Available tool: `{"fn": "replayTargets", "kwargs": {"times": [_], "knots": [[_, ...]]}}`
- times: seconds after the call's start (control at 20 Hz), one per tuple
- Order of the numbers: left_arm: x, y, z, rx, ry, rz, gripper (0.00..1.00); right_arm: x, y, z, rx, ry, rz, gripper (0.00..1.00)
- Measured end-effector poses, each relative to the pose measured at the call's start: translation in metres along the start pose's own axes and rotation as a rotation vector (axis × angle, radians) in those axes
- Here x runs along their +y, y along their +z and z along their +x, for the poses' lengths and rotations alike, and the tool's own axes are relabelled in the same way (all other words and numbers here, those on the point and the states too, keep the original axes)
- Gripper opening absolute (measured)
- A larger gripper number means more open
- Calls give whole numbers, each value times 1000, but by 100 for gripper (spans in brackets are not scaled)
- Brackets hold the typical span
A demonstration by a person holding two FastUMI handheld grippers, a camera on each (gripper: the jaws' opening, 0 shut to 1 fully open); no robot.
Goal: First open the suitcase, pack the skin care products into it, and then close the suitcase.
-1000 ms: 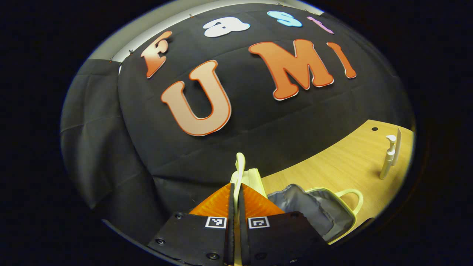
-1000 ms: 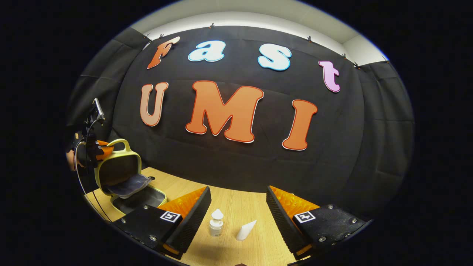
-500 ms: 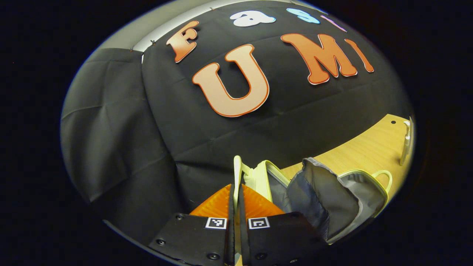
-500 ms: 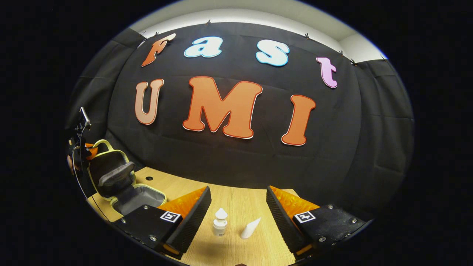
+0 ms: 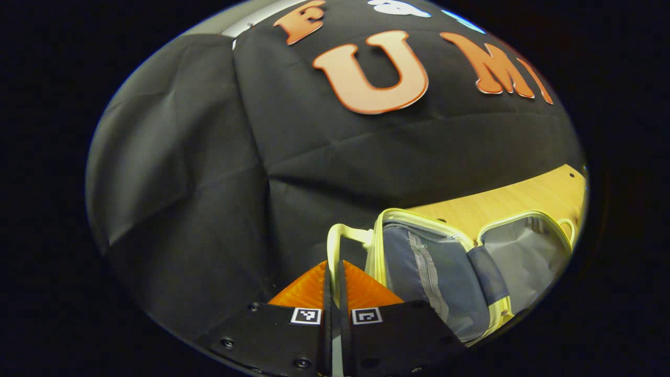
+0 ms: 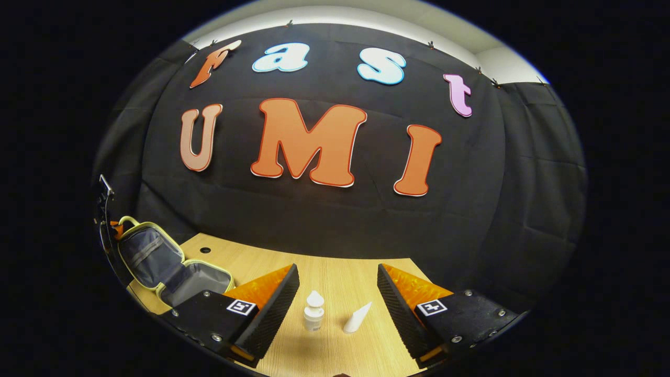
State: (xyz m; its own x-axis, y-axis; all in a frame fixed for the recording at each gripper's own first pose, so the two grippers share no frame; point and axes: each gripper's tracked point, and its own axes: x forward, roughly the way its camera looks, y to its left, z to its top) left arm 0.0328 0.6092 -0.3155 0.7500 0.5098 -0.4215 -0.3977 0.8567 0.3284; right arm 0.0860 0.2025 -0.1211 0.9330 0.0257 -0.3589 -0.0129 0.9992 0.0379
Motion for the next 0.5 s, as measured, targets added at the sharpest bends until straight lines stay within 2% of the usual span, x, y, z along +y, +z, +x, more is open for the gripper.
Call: {"fn": "replayTargets", "kwargs": {"times": [0.05,0.15,0.2,0.3,0.4,0.45,0.5], "knots": [[4,-19,7,44,-6,-40,7,2,-1,1,10,-3,3,96],[20,-54,20,117,33,-54,10,5,-3,0,22,-4,9,96],[25,-60,26,126,50,-54,19,7,-4,-1,26,-6,13,96],[22,-62,30,134,60,-70,20,9,-4,-2,34,-5,25,96],[9,-47,23,108,39,-88,25,6,-3,-3,28,-13,25,96],[-3,-36,10,78,21,-91,31,3,-2,-3,23,-16,25,96],[-11,-24,2,51,11,-86,48,0,-3,-2,23,-21,26,96]]}}
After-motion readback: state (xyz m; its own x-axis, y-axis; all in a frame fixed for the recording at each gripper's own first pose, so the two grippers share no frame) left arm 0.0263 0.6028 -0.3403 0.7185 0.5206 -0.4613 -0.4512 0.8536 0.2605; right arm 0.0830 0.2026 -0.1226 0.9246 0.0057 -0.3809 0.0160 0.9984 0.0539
